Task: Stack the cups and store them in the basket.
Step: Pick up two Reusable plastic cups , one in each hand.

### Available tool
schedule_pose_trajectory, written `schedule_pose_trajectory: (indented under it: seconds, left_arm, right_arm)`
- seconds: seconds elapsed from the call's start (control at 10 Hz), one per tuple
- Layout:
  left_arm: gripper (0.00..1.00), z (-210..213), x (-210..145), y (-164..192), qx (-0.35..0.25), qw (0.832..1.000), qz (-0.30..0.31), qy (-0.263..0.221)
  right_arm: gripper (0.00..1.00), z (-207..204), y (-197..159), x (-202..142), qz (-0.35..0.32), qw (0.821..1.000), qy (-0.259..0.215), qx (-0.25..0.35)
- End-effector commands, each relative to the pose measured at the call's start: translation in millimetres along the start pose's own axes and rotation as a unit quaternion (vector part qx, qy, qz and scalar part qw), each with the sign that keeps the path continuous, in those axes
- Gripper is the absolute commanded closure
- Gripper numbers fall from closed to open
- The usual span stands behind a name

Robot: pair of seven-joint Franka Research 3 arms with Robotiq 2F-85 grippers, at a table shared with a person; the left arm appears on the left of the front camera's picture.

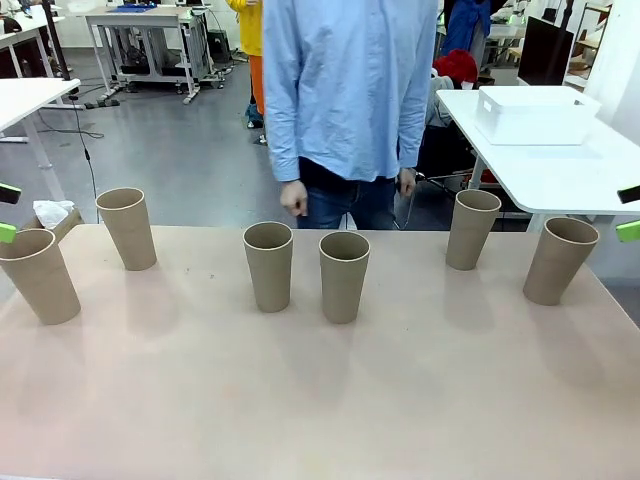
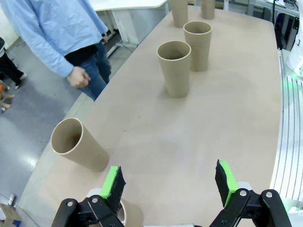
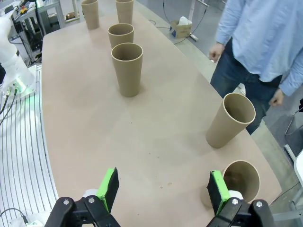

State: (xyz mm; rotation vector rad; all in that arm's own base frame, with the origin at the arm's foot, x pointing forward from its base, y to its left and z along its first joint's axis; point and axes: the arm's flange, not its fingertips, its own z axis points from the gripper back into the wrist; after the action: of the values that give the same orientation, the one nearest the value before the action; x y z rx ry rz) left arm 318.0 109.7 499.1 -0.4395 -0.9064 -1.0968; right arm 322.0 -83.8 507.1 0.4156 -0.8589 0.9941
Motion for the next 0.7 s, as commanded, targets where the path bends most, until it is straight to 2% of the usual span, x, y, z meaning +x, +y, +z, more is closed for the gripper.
schedule_pose_trajectory:
  seconds: [0.0, 0.6]
  left_arm:
    - [0.0, 0.1, 0.6, 2.5, -0.001, 1.0, -0.01, -0.012]
    - [0.0, 0.1, 0.6, 2.5, -0.001, 1.0, -0.01, -0.012]
  right_arm:
    - [0.0, -0.2, -3.1, -1.1, 0.01, 1.0, -0.013, 0.002]
    - [0.0, -0.2, -3.1, -1.1, 0.01, 1.0, -0.013, 0.002]
